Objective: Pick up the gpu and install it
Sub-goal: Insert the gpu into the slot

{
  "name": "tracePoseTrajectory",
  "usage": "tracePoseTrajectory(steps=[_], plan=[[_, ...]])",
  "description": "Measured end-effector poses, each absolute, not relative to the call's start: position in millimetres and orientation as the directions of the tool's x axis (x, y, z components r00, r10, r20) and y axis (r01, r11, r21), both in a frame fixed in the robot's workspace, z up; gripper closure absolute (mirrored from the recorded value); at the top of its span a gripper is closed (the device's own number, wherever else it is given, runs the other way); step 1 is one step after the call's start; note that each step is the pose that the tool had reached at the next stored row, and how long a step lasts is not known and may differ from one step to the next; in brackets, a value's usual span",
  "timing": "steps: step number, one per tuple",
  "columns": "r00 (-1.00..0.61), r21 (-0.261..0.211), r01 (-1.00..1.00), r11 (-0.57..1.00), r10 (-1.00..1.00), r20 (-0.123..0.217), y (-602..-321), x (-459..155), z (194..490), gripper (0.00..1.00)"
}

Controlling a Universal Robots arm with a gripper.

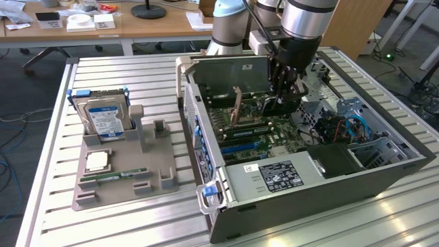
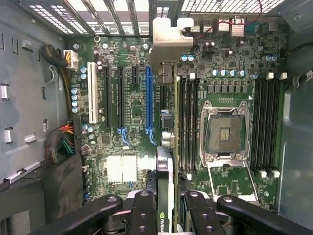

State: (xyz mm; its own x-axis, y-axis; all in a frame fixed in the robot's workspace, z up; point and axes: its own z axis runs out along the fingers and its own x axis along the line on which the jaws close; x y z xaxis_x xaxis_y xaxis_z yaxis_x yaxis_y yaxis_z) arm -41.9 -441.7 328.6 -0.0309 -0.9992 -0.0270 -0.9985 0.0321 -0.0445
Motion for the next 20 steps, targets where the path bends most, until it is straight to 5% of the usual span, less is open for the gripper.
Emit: tracePoseTrajectory(steps=[20], plan=[[-0.031,-0.045,-0.998,0.032,-0.999,-0.027,-441.7,-41.9,322.8,0.73]])
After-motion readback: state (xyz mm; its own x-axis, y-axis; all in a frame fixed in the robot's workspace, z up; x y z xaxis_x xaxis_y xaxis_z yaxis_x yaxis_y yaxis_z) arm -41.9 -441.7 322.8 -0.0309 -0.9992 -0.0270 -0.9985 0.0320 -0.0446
